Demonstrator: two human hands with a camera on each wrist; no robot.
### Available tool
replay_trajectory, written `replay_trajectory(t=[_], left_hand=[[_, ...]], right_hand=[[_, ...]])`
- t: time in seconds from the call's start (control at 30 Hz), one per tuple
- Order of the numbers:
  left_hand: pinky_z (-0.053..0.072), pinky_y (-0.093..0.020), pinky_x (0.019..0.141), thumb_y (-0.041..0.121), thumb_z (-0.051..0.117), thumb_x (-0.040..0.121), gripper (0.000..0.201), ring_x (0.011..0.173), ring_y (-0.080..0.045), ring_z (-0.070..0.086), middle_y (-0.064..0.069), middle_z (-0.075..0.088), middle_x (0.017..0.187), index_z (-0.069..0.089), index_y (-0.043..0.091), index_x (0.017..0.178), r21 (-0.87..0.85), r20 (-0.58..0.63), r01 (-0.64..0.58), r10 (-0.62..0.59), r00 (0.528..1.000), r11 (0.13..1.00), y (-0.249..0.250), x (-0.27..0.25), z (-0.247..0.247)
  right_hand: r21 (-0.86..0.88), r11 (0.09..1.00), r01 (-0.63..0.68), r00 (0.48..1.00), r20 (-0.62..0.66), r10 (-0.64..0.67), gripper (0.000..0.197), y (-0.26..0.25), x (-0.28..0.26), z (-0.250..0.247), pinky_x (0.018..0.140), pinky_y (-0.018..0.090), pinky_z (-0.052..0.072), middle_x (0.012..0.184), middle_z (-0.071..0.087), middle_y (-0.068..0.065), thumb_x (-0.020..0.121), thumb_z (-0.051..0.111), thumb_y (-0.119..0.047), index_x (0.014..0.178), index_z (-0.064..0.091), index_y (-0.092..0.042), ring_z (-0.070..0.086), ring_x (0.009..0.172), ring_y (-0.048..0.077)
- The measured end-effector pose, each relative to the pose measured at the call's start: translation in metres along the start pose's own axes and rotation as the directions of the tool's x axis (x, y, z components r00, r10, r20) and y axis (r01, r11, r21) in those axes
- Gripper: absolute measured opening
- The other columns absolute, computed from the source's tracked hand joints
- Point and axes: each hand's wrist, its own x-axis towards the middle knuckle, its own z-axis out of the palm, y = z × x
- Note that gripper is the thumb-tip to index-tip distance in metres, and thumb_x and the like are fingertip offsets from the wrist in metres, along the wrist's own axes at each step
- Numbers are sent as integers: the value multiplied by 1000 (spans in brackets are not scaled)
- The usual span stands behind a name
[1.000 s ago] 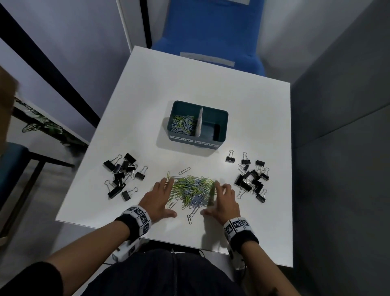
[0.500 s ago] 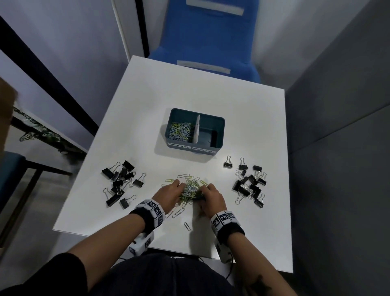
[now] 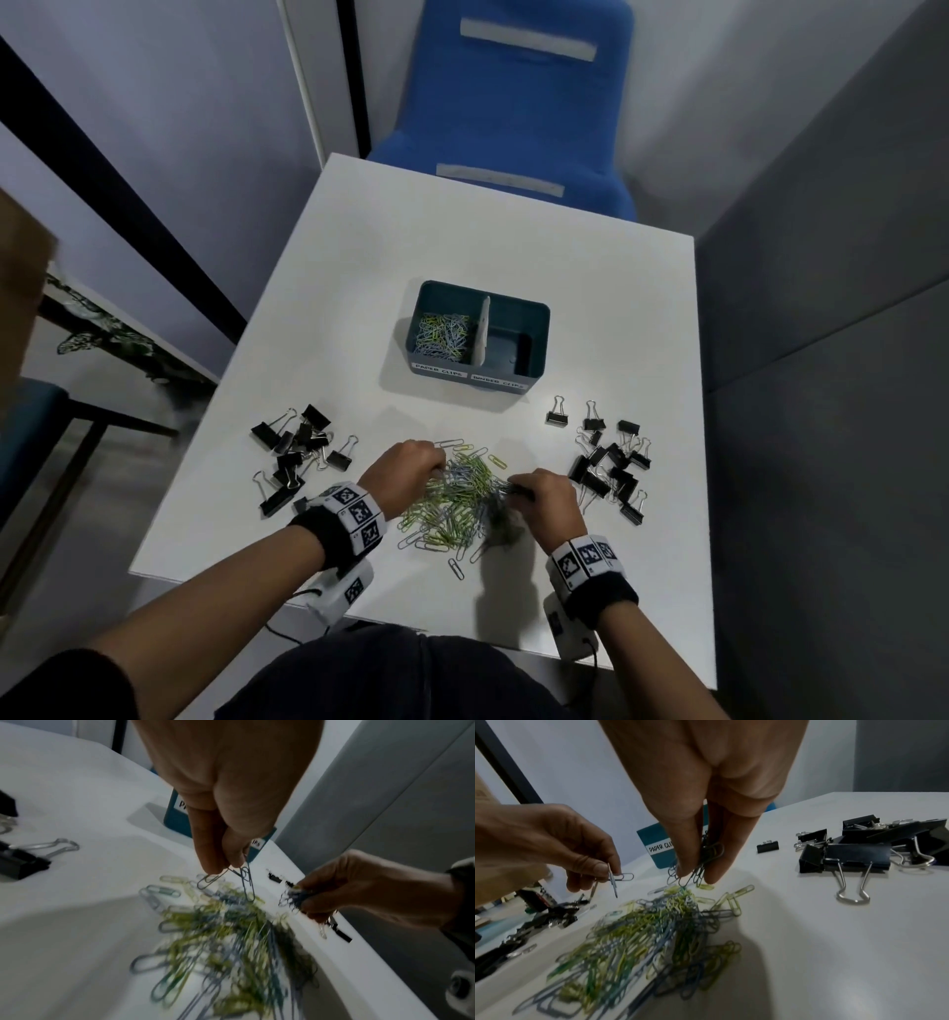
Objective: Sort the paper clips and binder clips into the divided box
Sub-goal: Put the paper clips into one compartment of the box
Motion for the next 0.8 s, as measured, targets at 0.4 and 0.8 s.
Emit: replay_trajectory(t=[0.4,0.8], left_hand=[[44,-11,67,9,63,90,9,70,-3,59,6,67,82,72,10,91,-185,-446,-104,10,895,977,30,48,-145],[55,-32,80,6,61,90,19,80,-17,66,-5,72,99,71,15,104,-204,-312,187,-245,918,961,-9,40,-83]], right_hand=[[43,990,131,991,1,-131,2,-37,17,-64,59,18,39,65,63,-4,78,76,-18,78,75,-19,55,63,10],[-14,970,241,961,-136,-241,7,-137,117,-123,79,31,54,85,73,1,84,72,-18,89,76,-18,62,76,14]])
